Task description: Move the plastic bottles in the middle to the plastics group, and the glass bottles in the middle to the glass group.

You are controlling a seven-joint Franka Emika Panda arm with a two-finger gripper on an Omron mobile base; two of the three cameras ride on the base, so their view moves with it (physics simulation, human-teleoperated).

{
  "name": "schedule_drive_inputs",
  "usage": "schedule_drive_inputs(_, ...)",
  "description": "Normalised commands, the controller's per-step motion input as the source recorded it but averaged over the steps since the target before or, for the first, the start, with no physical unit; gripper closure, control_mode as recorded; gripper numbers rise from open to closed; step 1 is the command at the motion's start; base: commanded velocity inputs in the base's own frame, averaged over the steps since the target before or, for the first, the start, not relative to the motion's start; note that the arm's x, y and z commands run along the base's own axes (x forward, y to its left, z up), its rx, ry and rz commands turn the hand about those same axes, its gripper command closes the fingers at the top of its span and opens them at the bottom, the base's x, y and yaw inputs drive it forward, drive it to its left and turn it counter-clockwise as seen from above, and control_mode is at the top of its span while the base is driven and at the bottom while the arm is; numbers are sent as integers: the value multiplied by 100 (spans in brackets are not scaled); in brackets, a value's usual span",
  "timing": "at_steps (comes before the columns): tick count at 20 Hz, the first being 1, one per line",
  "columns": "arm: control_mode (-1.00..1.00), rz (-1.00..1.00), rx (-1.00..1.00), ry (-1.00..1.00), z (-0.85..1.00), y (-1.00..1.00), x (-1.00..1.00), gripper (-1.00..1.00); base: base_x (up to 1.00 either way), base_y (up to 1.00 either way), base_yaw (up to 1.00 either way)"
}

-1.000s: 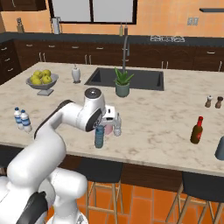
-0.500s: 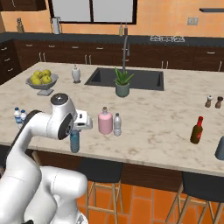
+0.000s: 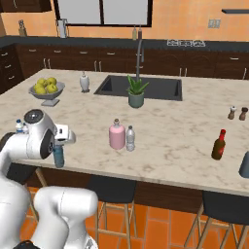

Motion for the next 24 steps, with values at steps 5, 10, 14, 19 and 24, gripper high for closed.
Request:
schedule_drive_inputs(5,-100,9,0,0,14,97,36,100,0,0,0)
schedule_drive_inputs(10,-100,7,0,0,2,73,64,100,0,0,0)
schedule_drive_inputs(14,-100,12,0,-3,4,45,58,100,0,0,0)
schedule_drive_inputs(19,-100,12,0,0,0,35,70,100,0,0,0)
schedule_drive_inputs(24,-100,5,0,0,-6,34,45,100,0,0,0)
